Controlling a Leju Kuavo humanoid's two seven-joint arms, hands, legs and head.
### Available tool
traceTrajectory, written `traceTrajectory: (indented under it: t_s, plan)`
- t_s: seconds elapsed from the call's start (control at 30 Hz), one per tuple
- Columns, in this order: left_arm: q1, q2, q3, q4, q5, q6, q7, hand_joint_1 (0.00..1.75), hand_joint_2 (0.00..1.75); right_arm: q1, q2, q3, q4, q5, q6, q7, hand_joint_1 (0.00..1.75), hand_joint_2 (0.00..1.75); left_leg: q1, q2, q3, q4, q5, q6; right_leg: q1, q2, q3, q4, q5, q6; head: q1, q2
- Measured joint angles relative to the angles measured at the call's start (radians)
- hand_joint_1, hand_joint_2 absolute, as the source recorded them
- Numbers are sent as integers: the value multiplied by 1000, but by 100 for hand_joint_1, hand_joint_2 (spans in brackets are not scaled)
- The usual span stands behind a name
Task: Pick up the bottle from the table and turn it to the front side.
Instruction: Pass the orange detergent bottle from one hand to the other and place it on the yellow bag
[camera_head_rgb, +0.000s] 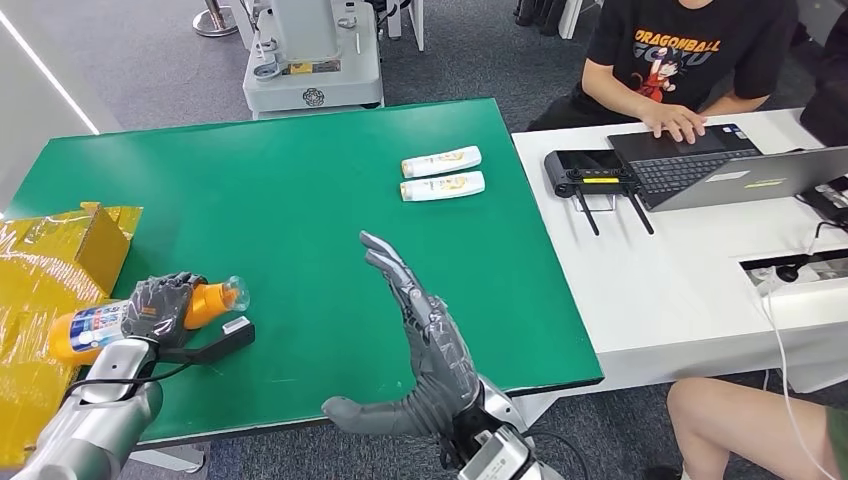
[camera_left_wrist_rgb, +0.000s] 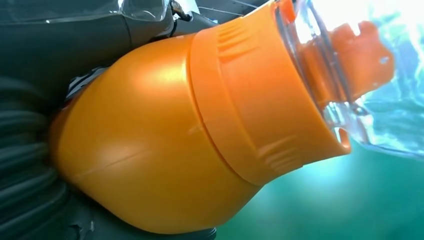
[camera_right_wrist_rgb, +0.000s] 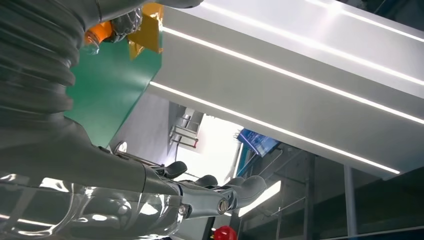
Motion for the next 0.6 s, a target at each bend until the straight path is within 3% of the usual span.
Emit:
traceTrajectory:
  t_s: [0.23, 0.6]
  plan:
    - [2, -7, 0, 3, -24, -17, 54, 0, 175, 11, 0, 0, -14, 18, 1, 5, 0, 175, 0, 0, 0, 0, 0, 0, 0, 0, 0, 0, 0, 0, 0, 0]
    - [5, -14, 1, 3, -31, -9, 57, 0, 175, 16, 0, 0, -23, 35, 14, 17, 0, 175, 0, 0, 0, 0, 0, 0, 0, 0, 0, 0, 0, 0, 0, 0]
